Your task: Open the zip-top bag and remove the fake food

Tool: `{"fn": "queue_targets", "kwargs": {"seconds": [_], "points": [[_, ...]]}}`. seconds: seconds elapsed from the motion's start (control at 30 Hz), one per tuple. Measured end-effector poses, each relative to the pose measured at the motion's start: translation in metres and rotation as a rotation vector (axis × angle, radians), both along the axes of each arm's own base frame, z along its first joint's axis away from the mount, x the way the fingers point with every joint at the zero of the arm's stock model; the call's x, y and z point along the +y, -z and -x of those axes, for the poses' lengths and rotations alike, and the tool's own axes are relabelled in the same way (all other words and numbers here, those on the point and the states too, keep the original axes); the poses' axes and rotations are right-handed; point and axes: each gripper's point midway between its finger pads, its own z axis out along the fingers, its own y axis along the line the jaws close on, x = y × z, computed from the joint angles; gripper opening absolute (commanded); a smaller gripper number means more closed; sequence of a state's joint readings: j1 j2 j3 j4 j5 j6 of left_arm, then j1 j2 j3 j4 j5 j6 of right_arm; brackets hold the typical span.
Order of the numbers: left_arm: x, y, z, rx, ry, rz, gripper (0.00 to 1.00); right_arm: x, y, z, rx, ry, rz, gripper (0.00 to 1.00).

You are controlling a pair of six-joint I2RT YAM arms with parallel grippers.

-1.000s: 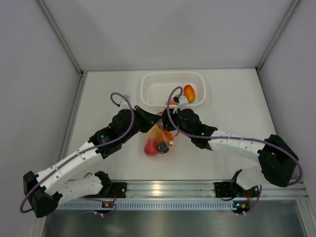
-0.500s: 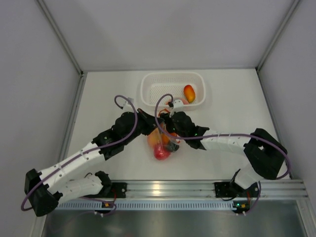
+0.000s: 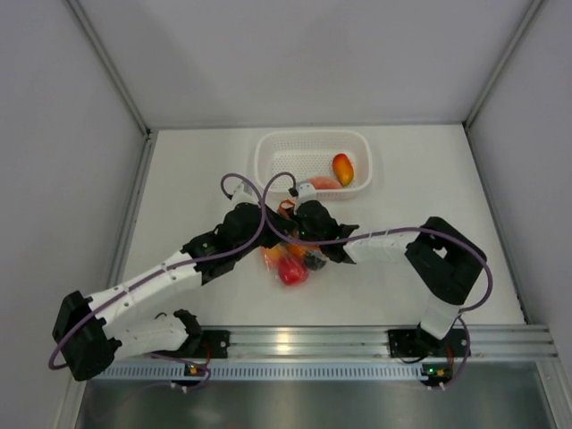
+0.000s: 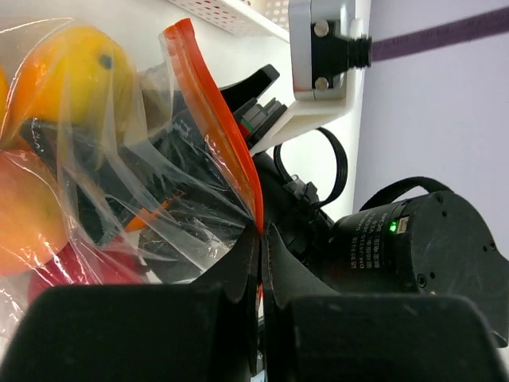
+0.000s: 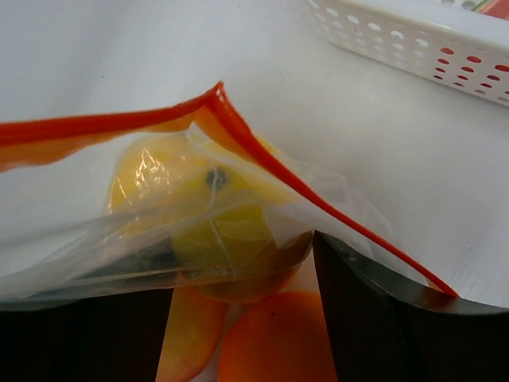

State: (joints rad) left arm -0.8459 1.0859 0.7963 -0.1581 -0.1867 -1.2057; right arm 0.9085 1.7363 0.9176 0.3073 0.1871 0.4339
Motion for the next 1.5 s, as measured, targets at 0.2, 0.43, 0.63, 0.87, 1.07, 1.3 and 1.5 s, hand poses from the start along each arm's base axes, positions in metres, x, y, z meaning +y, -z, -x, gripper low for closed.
{"fn": "queue_targets", "kwargs": {"seconds": [0.2,0.43,0.63,0.87,1.07,1.3,1.5], "points": [[0.002,0.005,-0.003,-0.007,0.002,-0.03,0.0,0.01,0.004,-0.01,0.026,0.019,-0.027,0.63],[0.003,0.005,-0.002,-0.012,0.009,-0.034,0.0,0.013,0.001,-0.018,-0.002,0.02,-0.05,0.32],[0.018,-0.004,-0.007,-0.045,-0.04,-0.041,0.0,0.001,0.001,-0.005,-0.029,-0.012,-0.064,0.28],[0.035,-0.002,-0.018,-0.064,-0.129,-0.074,0.0,-0.026,-0.018,0.027,-0.07,-0.049,-0.097,0.28],[0.038,0.0,-0.021,-0.068,-0.146,-0.089,0.0,-0.043,-0.048,0.046,-0.144,-0.077,-0.147,0.28],[0.038,0.001,-0.019,-0.101,-0.101,-0.137,0.0,-0.053,-0.085,0.05,-0.229,-0.084,-0.185,0.28],[0.048,-0.014,-0.018,-0.179,-0.097,-0.173,0.0,-0.058,-0.108,0.054,-0.252,-0.101,-0.171,0.28]]}}
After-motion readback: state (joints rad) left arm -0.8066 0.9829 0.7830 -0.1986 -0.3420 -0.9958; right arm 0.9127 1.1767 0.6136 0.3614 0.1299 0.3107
